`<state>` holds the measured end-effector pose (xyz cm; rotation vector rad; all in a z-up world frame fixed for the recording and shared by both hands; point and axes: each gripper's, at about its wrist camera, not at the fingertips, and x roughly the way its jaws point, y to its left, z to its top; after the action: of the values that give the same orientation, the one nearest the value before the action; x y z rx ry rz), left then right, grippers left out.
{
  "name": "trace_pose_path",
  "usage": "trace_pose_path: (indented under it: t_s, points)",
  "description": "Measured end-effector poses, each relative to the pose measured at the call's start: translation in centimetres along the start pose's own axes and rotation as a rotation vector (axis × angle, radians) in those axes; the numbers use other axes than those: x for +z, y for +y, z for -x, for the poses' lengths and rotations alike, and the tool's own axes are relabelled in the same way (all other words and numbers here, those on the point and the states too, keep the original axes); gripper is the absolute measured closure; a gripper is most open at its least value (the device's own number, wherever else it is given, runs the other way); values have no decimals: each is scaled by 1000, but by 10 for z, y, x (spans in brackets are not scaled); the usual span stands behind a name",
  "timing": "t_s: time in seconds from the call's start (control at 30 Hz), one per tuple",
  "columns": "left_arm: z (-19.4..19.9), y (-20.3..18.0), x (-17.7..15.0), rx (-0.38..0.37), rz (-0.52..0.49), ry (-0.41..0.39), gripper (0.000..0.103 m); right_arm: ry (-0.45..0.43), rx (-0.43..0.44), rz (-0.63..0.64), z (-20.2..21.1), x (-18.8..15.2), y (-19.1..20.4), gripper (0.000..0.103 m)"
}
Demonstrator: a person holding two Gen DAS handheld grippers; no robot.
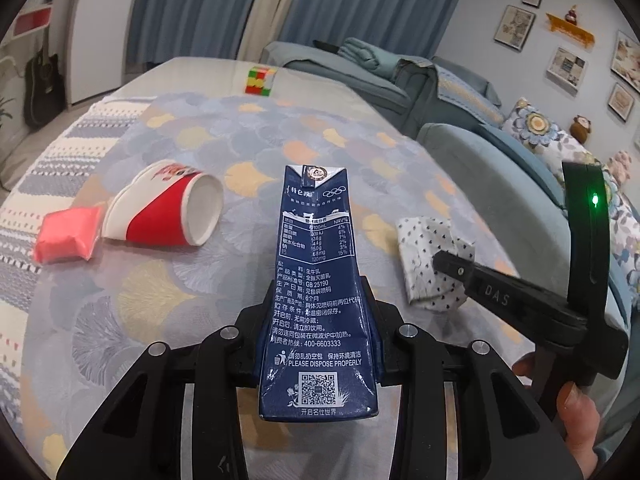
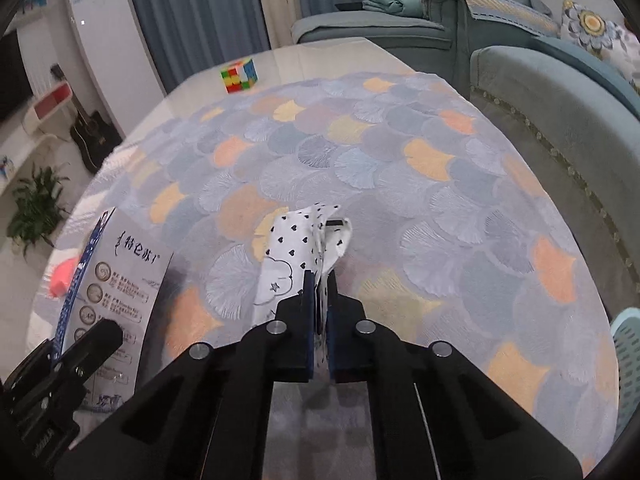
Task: Collect trash
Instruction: 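Carry the wrapper and carton over the blue basket and open both tools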
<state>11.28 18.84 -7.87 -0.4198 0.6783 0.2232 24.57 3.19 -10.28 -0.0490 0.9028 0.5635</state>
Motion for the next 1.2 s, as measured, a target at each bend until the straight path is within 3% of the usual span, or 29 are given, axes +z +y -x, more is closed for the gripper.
trace_pose_path:
  t_s: [0.13, 0.27, 0.5, 0.7, 0.97, 1.2]
  points:
    - [19, -24, -3, -65, -25, -12, 68, -37, 42, -42, 35, -7, -21, 100]
    - [37, -60, -9, -176, -49, 6, 68, -96, 28, -77, 81, -15, -49, 100]
    - [67, -148, -19, -274, -197, 17, 68, -185, -90, -115, 167, -34, -114, 100]
    - [76, -221, -26, -352, -260, 32, 68, -226, -219, -121, 222, -51, -169, 100]
    - [45, -301, -52, -421, -295, 121, 68, -181, -333, -178, 253, -89, -242, 100]
    - [-1, -345, -86, -466, -310, 241, 68, -59, -366, -303, 233, -133, -304, 100]
